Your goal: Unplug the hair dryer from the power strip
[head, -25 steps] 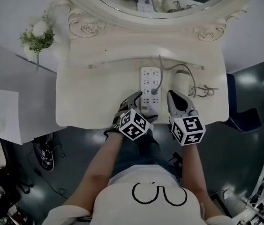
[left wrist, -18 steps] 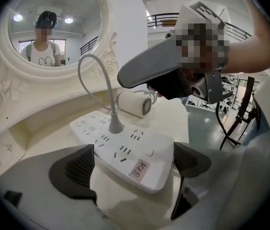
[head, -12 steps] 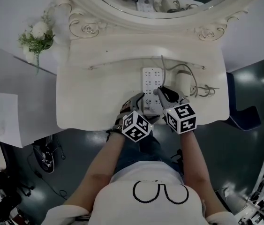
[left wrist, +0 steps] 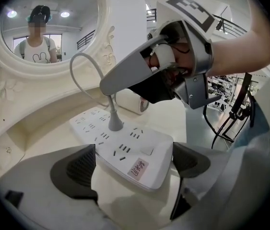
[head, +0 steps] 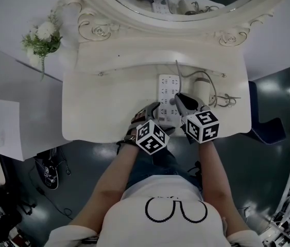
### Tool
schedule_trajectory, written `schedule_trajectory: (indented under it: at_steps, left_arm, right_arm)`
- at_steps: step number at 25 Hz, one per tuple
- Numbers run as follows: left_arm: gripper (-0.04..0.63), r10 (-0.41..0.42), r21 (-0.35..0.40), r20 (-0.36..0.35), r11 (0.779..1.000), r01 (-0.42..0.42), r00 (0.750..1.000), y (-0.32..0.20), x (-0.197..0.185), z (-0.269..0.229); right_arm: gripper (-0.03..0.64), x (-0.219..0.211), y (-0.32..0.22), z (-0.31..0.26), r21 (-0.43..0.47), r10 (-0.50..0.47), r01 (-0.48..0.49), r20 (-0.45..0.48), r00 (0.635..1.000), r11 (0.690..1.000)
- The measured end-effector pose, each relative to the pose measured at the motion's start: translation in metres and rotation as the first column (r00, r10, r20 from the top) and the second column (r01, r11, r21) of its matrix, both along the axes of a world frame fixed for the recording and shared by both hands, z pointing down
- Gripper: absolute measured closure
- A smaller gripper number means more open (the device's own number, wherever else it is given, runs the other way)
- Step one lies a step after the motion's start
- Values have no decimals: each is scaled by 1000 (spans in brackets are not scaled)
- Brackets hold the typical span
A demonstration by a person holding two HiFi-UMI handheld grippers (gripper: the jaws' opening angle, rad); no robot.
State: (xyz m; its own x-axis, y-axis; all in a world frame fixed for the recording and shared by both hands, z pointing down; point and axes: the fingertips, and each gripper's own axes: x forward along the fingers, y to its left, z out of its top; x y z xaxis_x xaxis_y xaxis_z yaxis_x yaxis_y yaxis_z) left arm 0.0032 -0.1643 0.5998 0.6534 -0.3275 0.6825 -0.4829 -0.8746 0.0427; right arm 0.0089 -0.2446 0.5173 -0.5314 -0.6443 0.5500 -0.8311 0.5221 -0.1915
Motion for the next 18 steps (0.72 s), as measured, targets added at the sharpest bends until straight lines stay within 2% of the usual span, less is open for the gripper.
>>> schedule_trajectory:
  at_steps: [2,4,6,8,13,18]
  left_arm:
    - [101,-13,-14,-5,1000,13,1000,0,-1,1]
    - [102,-34,-65,-23,997,32,999,3,-2,2]
    - [156,-61,-137,-45,989,54,997,7,-3,5]
    - [191,-79,-170,-62,983,68,995,11,-2,7]
    - [193,-62,-94,-60,994,56,996,11,0,0]
    - [179,-137,-125,-91,984,126,986,-10,7,-24]
  right_arm:
    - [592,6,2,-1,-6,2,-2,19,1000,1000]
    - [592,16,8,-2,-3,7,-7,21,1000,1000]
    - [594,24,12,-4,-1,12,-12,4,1000,1000]
    - [594,25,13,-3,-7,-5,5,-17,1000,1000]
    - [594,22,10,-2,-14,-21,20,-23,1000,1000]
    - [592,22,9,-2,-15,-18,18,-20,1000,1000]
